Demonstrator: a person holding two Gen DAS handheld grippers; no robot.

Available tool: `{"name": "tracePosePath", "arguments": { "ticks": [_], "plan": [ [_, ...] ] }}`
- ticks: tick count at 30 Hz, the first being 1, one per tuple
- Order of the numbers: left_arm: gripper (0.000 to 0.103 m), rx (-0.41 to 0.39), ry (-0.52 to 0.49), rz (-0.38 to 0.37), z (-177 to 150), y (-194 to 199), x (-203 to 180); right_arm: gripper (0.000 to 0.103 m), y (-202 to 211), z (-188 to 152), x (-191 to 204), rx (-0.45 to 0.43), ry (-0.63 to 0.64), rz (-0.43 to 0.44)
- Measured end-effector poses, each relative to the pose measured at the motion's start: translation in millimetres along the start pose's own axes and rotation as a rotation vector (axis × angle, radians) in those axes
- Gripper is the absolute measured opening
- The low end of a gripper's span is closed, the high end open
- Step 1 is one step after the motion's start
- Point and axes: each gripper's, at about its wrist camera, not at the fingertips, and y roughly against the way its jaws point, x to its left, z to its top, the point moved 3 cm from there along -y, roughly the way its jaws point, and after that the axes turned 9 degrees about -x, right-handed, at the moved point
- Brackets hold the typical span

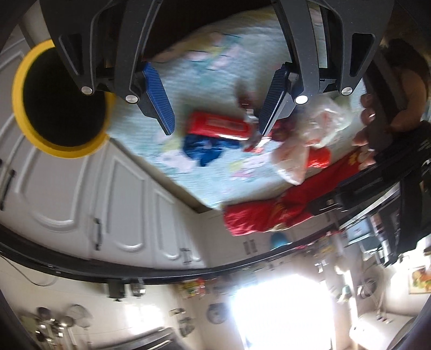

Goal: Collect trash
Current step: 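Move both open tools back toward the remaining trash on the sheet, then grasp the red plastic bag with the left tool while the right tool grasps the white printed bag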

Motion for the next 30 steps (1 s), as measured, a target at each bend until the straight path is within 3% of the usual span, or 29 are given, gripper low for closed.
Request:
{"name": "tracePosePath", "arguments": {
  "ticks": [10,20,28,30],
  "plan": [
    [0.092,0.019,-0.031,0.112,-2,-8,59,0.062,-38,-3,69,0.064,0.017,0.124],
    [0.092,0.111,-0.034,0.208,-16,-36,117,0.062,-73,-18,103,0.151,0.026,0.156],
    [0.092,0.245,0.082,0.19,-29,-67,155,0.062,-91,-31,108,0.226,-0.003,0.181],
    [0.092,0.279,0.122,0.18,-34,-76,163,0.057,-93,-33,109,0.235,-0.003,0.189]
  ]
}}
